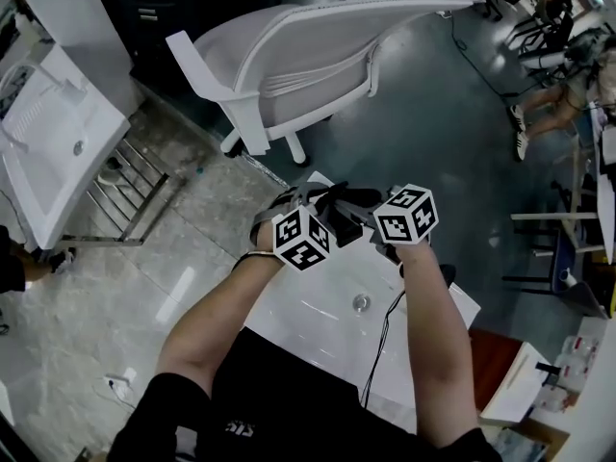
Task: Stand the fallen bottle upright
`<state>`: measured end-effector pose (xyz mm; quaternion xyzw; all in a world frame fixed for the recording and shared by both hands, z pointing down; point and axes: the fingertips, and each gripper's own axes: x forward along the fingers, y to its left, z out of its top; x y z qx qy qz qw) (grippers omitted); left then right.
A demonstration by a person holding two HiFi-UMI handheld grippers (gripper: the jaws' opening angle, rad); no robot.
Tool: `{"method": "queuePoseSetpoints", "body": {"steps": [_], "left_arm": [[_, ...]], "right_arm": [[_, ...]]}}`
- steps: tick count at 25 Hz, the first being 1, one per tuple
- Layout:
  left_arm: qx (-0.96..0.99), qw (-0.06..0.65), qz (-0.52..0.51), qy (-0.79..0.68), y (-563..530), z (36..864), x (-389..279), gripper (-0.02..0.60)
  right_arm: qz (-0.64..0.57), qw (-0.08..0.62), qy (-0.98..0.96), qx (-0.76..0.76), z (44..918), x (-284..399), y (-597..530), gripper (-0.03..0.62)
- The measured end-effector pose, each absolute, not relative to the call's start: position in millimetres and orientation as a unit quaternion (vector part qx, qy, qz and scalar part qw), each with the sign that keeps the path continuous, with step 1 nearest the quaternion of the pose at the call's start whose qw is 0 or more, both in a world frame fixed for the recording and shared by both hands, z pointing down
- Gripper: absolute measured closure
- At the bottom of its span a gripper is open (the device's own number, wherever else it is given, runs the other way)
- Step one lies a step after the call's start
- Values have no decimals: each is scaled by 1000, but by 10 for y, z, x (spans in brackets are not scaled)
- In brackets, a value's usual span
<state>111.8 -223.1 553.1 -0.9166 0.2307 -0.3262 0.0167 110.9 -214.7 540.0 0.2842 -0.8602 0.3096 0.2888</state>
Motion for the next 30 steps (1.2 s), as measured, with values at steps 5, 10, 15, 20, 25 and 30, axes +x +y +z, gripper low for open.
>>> {"method": "queuePoseSetpoints", "body": {"steps": [5,10,15,20,25,30], "left_arm": [[-919,48,-326,215,-2092,5371,1204,560],[-920,77,-326,203,-1962,5307,1284,558],[-924,95,-309,204,-2107,5195,1340,560],[-935,79,-297,179,-1970,5198,1297,558],[-939,32,-281,198,-1833,5205,1117,558],[-941,-29,-243,232,-1706,5026,873,558]], "right_arm": [[280,253,-861,341,5265,1202,-1992,493],[253,215,-845,420,5209,1306,-1836,493],[210,213,-831,469,5177,1354,-1917,493],[195,211,-812,508,5235,1324,-1760,490],[197,210,-780,555,5296,1391,-1608,472],[208,190,-764,581,5101,1493,-1392,448]]}}
